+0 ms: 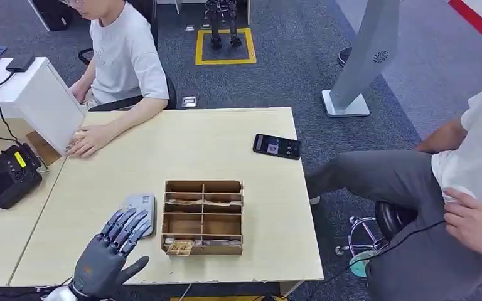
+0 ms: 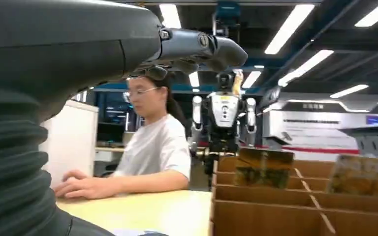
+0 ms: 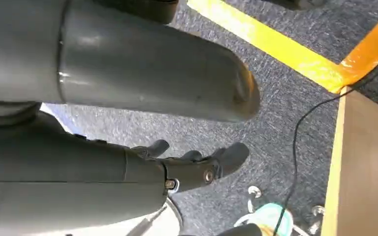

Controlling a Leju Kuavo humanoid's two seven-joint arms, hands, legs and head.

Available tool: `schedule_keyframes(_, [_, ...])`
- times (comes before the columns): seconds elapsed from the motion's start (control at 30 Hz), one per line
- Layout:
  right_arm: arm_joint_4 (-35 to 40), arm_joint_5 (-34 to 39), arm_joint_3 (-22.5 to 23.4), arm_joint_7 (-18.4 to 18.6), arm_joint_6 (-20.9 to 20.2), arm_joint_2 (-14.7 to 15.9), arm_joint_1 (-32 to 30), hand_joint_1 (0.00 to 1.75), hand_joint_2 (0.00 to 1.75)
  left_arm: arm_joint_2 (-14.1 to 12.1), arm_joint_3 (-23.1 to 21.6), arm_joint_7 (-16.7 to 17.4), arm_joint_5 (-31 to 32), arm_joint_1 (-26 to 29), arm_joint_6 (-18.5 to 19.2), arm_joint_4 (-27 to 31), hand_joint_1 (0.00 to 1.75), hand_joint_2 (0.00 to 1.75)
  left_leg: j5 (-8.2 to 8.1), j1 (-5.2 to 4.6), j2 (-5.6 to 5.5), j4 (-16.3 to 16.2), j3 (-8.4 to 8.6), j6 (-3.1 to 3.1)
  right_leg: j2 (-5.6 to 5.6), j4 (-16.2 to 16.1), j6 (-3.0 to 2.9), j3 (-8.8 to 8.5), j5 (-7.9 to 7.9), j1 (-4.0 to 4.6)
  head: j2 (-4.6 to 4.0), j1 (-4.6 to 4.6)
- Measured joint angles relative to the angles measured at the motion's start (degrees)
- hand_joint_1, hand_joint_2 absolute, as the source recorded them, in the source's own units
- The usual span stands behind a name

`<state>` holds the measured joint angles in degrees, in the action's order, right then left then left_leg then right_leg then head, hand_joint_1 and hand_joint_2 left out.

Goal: Pass the card to the sensor for recognition and then transmit it.

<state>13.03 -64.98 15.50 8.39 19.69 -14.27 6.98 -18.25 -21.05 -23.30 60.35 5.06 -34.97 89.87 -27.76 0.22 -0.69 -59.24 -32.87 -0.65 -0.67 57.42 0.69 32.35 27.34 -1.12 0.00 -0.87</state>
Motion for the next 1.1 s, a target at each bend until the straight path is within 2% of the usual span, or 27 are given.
schedule_keyframes(0.27, [0.1, 0.6, -0.3, 0.3, -0.1, 0.0, 0.1, 0.0, 0.0, 2.9, -8.1, -0.2, 0.5, -6.1, 2.0, -5.4, 0.0, 1.75, -0.01, -0.04, 0.01, 0.0, -0.06, -0.01, 0.01, 0.0, 0.0, 0.05, 0.0, -0.03, 0.0, 0.0])
schedule_keyframes(0.37, [0.1, 0.8, -0.5, 0.5, 0.0, 0.0, 0.1, 0.0, 0.0, 3.4, -9.7, -0.1, 0.4, -7.2, 2.0, -6.3, 0.0, 1.75, -0.01, -0.03, 0.02, 0.0, -0.06, -0.01, -0.03, 0.0, 0.0, 0.09, 0.0, -0.02, 0.0, 0.0])
schedule_keyframes(1.1, [0.1, 1.4, -0.6, 0.1, 0.1, 0.0, 0.1, 0.0, 0.0, 3.7, -11.7, 0.5, -1.3, -8.4, 2.7, -8.2, 0.0, 1.75, -0.01, -0.01, 0.03, 0.0, -0.08, -0.01, -0.02, 0.0, 0.0, 0.11, 0.01, 0.0, 0.0, -0.02])
